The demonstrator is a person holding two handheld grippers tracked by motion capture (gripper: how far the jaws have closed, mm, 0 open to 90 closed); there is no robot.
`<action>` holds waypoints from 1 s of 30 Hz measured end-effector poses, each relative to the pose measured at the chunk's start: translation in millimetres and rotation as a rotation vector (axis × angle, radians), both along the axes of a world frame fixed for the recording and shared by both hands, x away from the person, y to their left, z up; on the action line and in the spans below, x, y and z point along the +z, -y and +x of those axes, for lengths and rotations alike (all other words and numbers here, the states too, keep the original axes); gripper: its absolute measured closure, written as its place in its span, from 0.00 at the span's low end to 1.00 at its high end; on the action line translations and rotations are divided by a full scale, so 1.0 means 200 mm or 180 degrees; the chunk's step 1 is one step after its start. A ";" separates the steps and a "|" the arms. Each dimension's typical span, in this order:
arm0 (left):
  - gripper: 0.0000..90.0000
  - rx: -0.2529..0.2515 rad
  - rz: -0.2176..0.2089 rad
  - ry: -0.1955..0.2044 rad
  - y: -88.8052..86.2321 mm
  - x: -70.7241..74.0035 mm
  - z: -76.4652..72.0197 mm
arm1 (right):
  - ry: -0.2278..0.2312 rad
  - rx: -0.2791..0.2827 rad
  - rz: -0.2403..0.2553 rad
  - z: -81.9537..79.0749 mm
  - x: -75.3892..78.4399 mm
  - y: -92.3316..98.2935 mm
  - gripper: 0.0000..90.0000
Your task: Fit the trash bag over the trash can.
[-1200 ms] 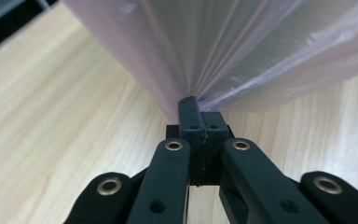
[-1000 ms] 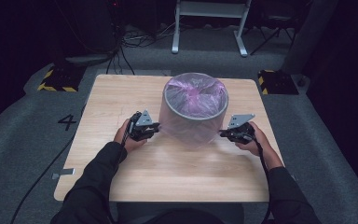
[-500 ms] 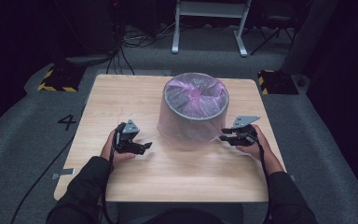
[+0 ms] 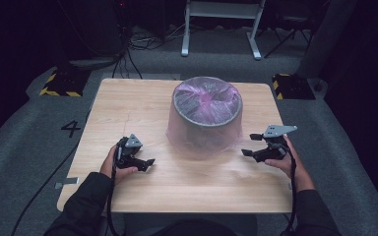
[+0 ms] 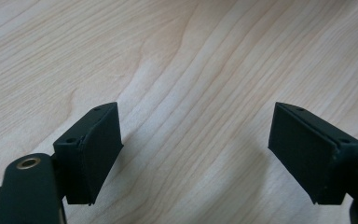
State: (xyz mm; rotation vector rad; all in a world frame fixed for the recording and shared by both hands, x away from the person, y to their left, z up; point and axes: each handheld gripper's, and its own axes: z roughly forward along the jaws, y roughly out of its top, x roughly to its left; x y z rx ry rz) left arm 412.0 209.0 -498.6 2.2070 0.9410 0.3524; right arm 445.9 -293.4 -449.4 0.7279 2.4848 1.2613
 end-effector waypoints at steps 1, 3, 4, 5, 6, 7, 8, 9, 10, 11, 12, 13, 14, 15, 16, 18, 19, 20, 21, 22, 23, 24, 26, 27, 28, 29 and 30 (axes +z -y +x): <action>0.19 -0.0002 -0.0015 -0.0022 0.00 0.00 0.00 | 0.0046 -0.0029 0.0003 -0.01 0.01 0.01 0.23; 0.19 -0.0028 0.0033 -0.0007 0.00 -0.01 0.00 | 0.0093 -0.0077 0.0059 -0.02 0.03 0.02 0.23; 0.19 -0.0028 0.0040 0.0006 0.00 -0.01 -0.01 | 0.0113 -0.0090 0.0101 -0.02 0.04 0.03 0.23; 0.19 -0.0029 0.0041 0.0024 0.00 -0.01 -0.01 | 0.0154 -0.0108 0.0135 -0.02 0.06 0.04 0.23; 0.19 -0.0027 0.0029 0.0031 0.00 -0.01 -0.01 | 0.0180 -0.0132 0.0153 -0.02 0.08 0.05 0.23; 0.19 -0.0023 0.0025 0.0027 0.00 -0.01 -0.01 | 0.0203 -0.0144 0.0186 -0.02 0.10 0.05 0.23; 0.18 -0.0021 0.0026 0.0031 0.00 -0.01 -0.01 | 0.0234 -0.0161 0.0206 -0.02 0.12 0.05 0.23; 0.18 -0.0023 0.0027 0.0037 0.00 -0.01 -0.01 | 0.0267 -0.0188 0.0214 -0.02 0.14 0.05 0.23; 0.18 -0.0023 0.0024 0.0042 0.01 -0.02 -0.01 | 0.0307 -0.0202 0.0235 -0.01 0.16 0.05 0.23; 0.17 -0.0022 0.0022 0.0048 0.00 -0.02 -0.01 | 0.0330 -0.0222 0.0258 -0.01 0.18 0.05 0.23; 0.17 -0.0014 0.0026 0.0050 0.00 -0.02 -0.01 | 0.0375 -0.0257 0.0268 -0.01 0.20 0.04 0.23; 0.16 -0.0005 0.0017 0.0050 0.00 -0.02 -0.01 | 0.0410 -0.0269 0.0284 0.00 0.22 0.04 0.23; 0.16 0.0004 0.0015 0.0057 0.01 -0.02 -0.01 | 0.0445 -0.0269 0.0279 0.00 0.25 0.03 0.23; 0.16 0.0007 0.0006 0.0065 0.01 -0.02 -0.01 | 0.0481 -0.0295 0.0259 0.01 0.27 0.02 0.23; 0.15 0.0012 0.0007 0.0063 0.01 -0.02 -0.01 | 0.0520 -0.0290 0.0270 0.01 0.30 0.01 0.23; 0.15 0.0014 0.0006 0.0064 0.01 -0.02 -0.01 | 0.0581 -0.0298 0.0283 0.01 0.34 0.00 0.24; 0.14 0.0010 0.0005 0.0067 0.01 -0.02 -0.01 | 0.0637 -0.0307 0.0282 0.01 0.38 -0.02 0.24; 0.14 0.0010 0.0004 0.0066 0.01 -0.02 -0.01 | 0.0663 -0.0301 0.0289 0.01 0.40 -0.03 0.24; 0.14 0.0009 0.0004 0.0065 0.01 -0.02 -0.01 | 0.0701 -0.0312 0.0288 0.01 0.43 -0.04 0.25; 0.14 0.0009 0.0003 0.0065 0.01 -0.02 -0.01 | 0.0724 -0.0309 0.0300 0.01 0.45 -0.05 0.25; 0.14 0.0005 0.0009 0.0066 0.01 -0.02 -0.01 | 0.0739 -0.0298 0.0310 0.02 0.47 -0.06 0.25; 0.14 0.0005 0.0005 0.0066 0.01 -0.02 0.00 | 0.0777 -0.0297 0.0298 0.03 0.49 -0.08 0.26; 0.14 0.0005 0.0009 0.0066 0.01 -0.02 0.00 | 0.0810 -0.0283 0.0285 0.04 0.54 -0.11 0.26; 0.14 0.0007 0.0006 0.0071 0.01 -0.03 0.00 | 0.0828 -0.0273 0.0273 0.05 0.55 -0.13 0.26; 0.13 0.0008 0.0005 0.0070 0.01 -0.03 0.00 | 0.0840 -0.0264 0.0254 0.06 0.57 -0.15 0.27; 0.13 0.0010 0.0001 0.0065 0.01 -0.03 0.00 | 0.0855 -0.0250 0.0238 0.07 0.58 -0.17 0.27; 0.13 0.0010 0.0001 0.0065 0.01 -0.03 0.00 | 0.0854 -0.0245 0.0236 0.08 0.59 -0.18 0.27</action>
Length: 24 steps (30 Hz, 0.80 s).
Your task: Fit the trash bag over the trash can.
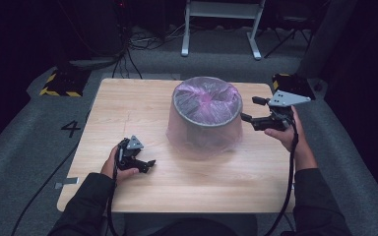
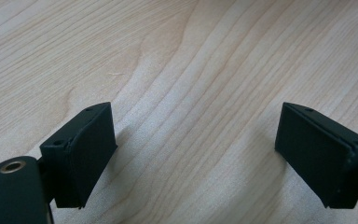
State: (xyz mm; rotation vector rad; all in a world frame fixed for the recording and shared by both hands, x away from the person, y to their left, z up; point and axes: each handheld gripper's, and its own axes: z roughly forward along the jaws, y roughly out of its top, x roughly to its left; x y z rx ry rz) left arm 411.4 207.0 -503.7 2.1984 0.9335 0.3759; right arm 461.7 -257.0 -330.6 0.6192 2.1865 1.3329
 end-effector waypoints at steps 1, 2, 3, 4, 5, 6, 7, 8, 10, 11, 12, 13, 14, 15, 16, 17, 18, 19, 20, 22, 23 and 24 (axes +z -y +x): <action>0.13 0.0000 0.0001 -0.0001 0.00 0.00 0.00 | -0.0011 0.0007 0.0020 0.01 0.01 -0.02 0.27; 0.13 0.0000 0.0000 0.0000 0.00 0.00 0.00 | -0.0004 0.0007 0.0014 0.03 0.02 -0.04 0.27; 0.13 0.0001 0.0001 0.0001 0.00 0.00 0.00 | 0.0003 0.0006 0.0005 0.03 0.03 -0.05 0.27; 0.13 0.0000 0.0001 0.0000 0.00 0.00 0.00 | 0.0003 0.0014 -0.0014 0.04 0.04 -0.07 0.28; 0.13 0.0000 0.0000 0.0001 0.00 0.00 0.00 | 0.0013 0.0012 -0.0040 0.05 0.04 -0.09 0.28; 0.13 0.0000 0.0000 0.0000 0.00 0.00 0.00 | 0.0031 0.0000 -0.0076 0.06 0.05 -0.11 0.28; 0.13 0.0000 0.0000 0.0001 0.00 0.00 0.00 | 0.0032 -0.0009 -0.0090 0.07 0.06 -0.12 0.29; 0.13 0.0000 0.0000 0.0000 0.00 0.00 0.00 | 0.0032 -0.0035 -0.0109 0.09 0.07 -0.14 0.30; 0.13 0.0000 0.0000 0.0000 0.00 0.00 0.00 | 0.0028 -0.0019 -0.0090 0.11 0.08 -0.17 0.32; 0.13 0.0000 0.0000 0.0000 0.00 0.00 0.00 | 0.0012 -0.0023 -0.0066 0.12 0.09 -0.18 0.33; 0.13 0.0000 0.0000 0.0000 0.00 0.00 0.00 | -0.0015 -0.0027 -0.0041 0.14 0.10 -0.20 0.33; 0.13 -0.0001 0.0001 0.0000 0.00 0.00 0.00 | -0.0036 -0.0007 -0.0019 0.15 0.10 -0.21 0.33; 0.13 -0.0002 0.0010 0.0004 0.00 0.00 0.00 | -0.0044 0.0006 -0.0007 0.16 0.10 -0.22 0.33; 0.13 -0.0003 0.0010 0.0004 0.00 0.00 0.00 | -0.0066 0.0016 -0.0004 0.17 0.11 -0.24 0.33; 0.13 -0.0003 0.0011 0.0004 0.00 0.00 0.00 | -0.0077 0.0005 -0.0019 0.19 0.11 -0.26 0.33; 0.13 -0.0002 0.0008 0.0004 0.00 0.00 0.00 | -0.0077 -0.0003 -0.0028 0.20 0.11 -0.27 0.33; 0.13 -0.0004 0.0011 0.0003 0.00 0.00 0.00 | -0.0097 -0.0007 -0.0032 0.21 0.10 -0.29 0.33; 0.13 -0.0002 0.0007 0.0003 0.00 0.00 0.00 | -0.0119 -0.0009 -0.0028 0.22 0.10 -0.30 0.33; 0.13 -0.0006 0.0012 0.0005 0.00 0.00 0.00 | -0.0133 -0.0016 -0.0031 0.23 0.10 -0.31 0.33; 0.13 -0.0004 0.0011 0.0004 0.00 0.00 0.00 | -0.0161 -0.0005 -0.0075 0.25 0.09 -0.35 0.33; 0.13 -0.0005 0.0013 0.0004 0.00 0.00 0.00 | -0.0179 -0.0008 -0.0089 0.26 0.08 -0.36 0.33; 0.13 -0.0003 0.0010 0.0004 0.00 0.00 0.00 | -0.0203 -0.0012 -0.0114 0.27 0.08 -0.37 0.33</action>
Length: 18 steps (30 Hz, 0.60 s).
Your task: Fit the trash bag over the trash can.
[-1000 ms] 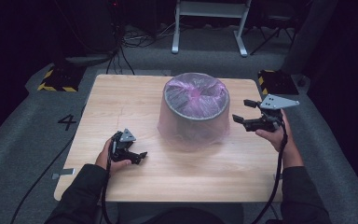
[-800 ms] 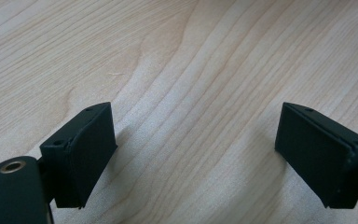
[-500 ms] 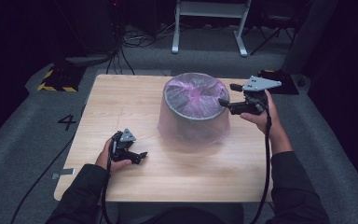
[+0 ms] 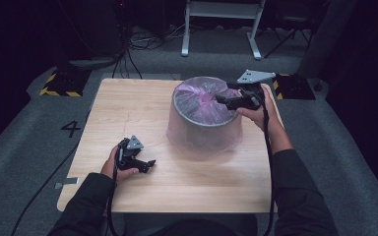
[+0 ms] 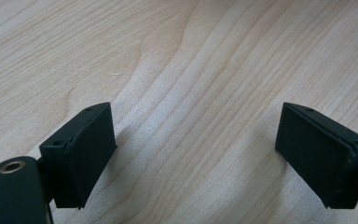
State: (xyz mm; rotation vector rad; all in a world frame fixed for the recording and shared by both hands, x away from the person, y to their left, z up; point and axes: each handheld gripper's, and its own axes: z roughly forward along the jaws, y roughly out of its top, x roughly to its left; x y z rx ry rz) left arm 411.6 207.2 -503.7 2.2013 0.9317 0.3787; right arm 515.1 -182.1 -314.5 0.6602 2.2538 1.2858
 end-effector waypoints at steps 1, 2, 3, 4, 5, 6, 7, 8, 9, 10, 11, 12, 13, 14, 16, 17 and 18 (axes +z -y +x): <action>0.13 0.0000 0.0000 0.0000 0.00 0.00 0.00 | -0.0005 0.0005 -0.0038 0.01 -0.01 -0.02 0.33; 0.13 -0.0003 0.0003 0.0000 0.00 0.00 0.00 | -0.0015 0.0019 -0.0049 0.01 -0.01 -0.03 0.33; 0.13 -0.0004 0.0002 0.0000 0.00 0.00 0.00 | -0.0035 0.0020 -0.0066 0.02 -0.02 -0.05 0.33; 0.13 -0.0005 -0.0001 0.0002 0.00 0.00 0.00 | -0.0052 0.0030 -0.0103 0.02 -0.02 -0.06 0.33; 0.13 -0.0003 0.0003 -0.0001 0.00 0.00 0.00 | -0.0059 0.0027 -0.0149 0.03 -0.03 -0.08 0.33; 0.13 0.0001 -0.0002 -0.0002 0.00 0.00 0.00 | -0.0064 0.0032 -0.0191 0.03 -0.03 -0.09 0.33; 0.13 -0.0002 0.0000 0.0001 0.00 0.00 0.00 | -0.0080 0.0041 -0.0225 0.03 -0.03 -0.10 0.33; 0.13 -0.0003 -0.0004 0.0001 0.00 0.00 0.00 | -0.0088 0.0055 -0.0261 0.04 -0.03 -0.11 0.34; 0.13 -0.0005 -0.0003 0.0001 0.00 0.00 0.00 | -0.0092 0.0046 -0.0300 0.04 -0.03 -0.12 0.34; 0.13 -0.0002 0.0001 -0.0001 0.00 0.00 0.00 | -0.0121 0.0041 -0.0334 0.05 -0.03 -0.13 0.34; 0.13 -0.0003 0.0001 0.0000 0.00 0.00 0.00 | -0.0142 0.0037 -0.0367 0.06 -0.03 -0.14 0.34; 0.13 -0.0003 -0.0004 0.0002 0.00 0.00 0.00 | -0.0169 0.0008 -0.0411 0.06 -0.03 -0.14 0.34; 0.13 -0.0002 0.0000 -0.0001 0.00 0.00 0.00 | -0.0184 0.0002 -0.0436 0.06 -0.03 -0.15 0.34; 0.13 -0.0004 0.0001 0.0001 0.00 0.00 0.00 | -0.0206 0.0019 -0.0443 0.06 -0.04 -0.15 0.34; 0.13 -0.0002 -0.0002 -0.0001 0.00 0.00 0.00 | -0.0274 0.0032 -0.0470 0.07 -0.04 -0.14 0.35; 0.13 -0.0001 -0.0002 0.0001 0.00 0.00 0.00 | -0.0303 0.0045 -0.0498 0.07 -0.05 -0.15 0.35; 0.13 -0.0002 0.0002 0.0000 0.00 0.00 0.00 | -0.0335 0.0055 -0.0560 0.08 -0.06 -0.15 0.35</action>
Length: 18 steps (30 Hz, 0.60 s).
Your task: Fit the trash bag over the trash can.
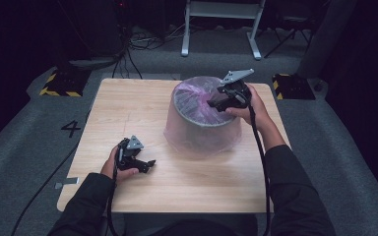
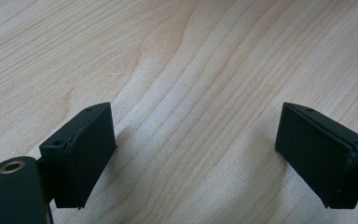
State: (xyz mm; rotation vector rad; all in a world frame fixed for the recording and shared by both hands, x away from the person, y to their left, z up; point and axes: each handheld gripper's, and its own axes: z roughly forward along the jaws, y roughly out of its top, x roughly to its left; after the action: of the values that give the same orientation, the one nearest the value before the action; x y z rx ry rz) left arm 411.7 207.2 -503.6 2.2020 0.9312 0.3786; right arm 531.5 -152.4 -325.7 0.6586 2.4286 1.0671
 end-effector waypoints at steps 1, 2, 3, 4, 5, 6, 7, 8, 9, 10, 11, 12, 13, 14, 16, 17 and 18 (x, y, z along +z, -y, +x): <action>0.13 0.0002 -0.0002 0.0000 0.00 0.00 0.00 | -0.0032 0.0013 -0.0051 0.00 -0.01 0.00 0.34; 0.13 0.0002 -0.0002 0.0001 0.00 0.00 0.00 | -0.0076 0.0049 -0.0107 0.01 -0.01 -0.01 0.34; 0.13 0.0001 -0.0003 0.0000 0.00 0.00 0.00 | -0.0088 0.0060 -0.0156 0.01 -0.02 -0.01 0.33; 0.13 0.0000 -0.0002 -0.0001 0.00 0.00 0.00 | -0.0114 0.0058 -0.0228 0.02 -0.02 -0.02 0.33; 0.13 -0.0001 -0.0002 -0.0001 0.00 0.00 0.00 | -0.0165 0.0061 -0.0269 0.02 -0.03 -0.02 0.33; 0.13 -0.0001 -0.0002 -0.0001 0.00 0.00 0.00 | -0.0185 0.0075 -0.0309 0.02 -0.03 -0.03 0.33; 0.13 -0.0003 -0.0005 -0.0003 0.00 0.00 0.00 | -0.0193 0.0089 -0.0347 0.03 -0.03 -0.03 0.32; 0.13 -0.0002 -0.0004 -0.0002 0.00 0.00 0.00 | -0.0219 0.0107 -0.0402 0.03 -0.03 -0.03 0.32; 0.13 -0.0001 -0.0003 -0.0001 0.00 0.00 0.00 | -0.0256 0.0107 -0.0466 0.04 -0.03 -0.04 0.32; 0.13 -0.0003 -0.0004 -0.0003 0.00 0.00 0.00 | -0.0294 0.0107 -0.0535 0.04 -0.03 -0.05 0.31; 0.13 -0.0003 -0.0003 -0.0003 0.00 0.00 0.00 | -0.0305 0.0111 -0.0602 0.04 -0.03 -0.06 0.31; 0.13 -0.0002 -0.0001 -0.0002 0.00 0.00 0.00 | -0.0305 0.0106 -0.0665 0.05 -0.03 -0.07 0.30; 0.13 -0.0003 -0.0004 -0.0003 0.00 0.00 0.00 | -0.0290 0.0100 -0.0753 0.05 -0.04 -0.08 0.30; 0.13 -0.0003 -0.0003 -0.0003 0.00 0.00 0.00 | -0.0290 0.0095 -0.0818 0.05 -0.04 -0.09 0.29; 0.13 -0.0004 -0.0002 -0.0003 0.00 0.00 0.00 | -0.0264 0.0089 -0.0890 0.04 -0.04 -0.10 0.27; 0.13 -0.0001 -0.0001 -0.0001 0.00 0.00 0.00 | -0.0236 0.0064 -0.0885 0.04 -0.04 -0.10 0.27; 0.13 -0.0001 -0.0002 -0.0001 0.00 0.00 0.00 | -0.0221 0.0032 -0.0838 0.04 -0.04 -0.09 0.27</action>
State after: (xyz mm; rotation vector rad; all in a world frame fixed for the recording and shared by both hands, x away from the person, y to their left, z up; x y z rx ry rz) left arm 411.7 207.2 -503.7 2.2018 0.9310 0.3777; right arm 539.3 -133.8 -332.7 0.6040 2.5732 0.7197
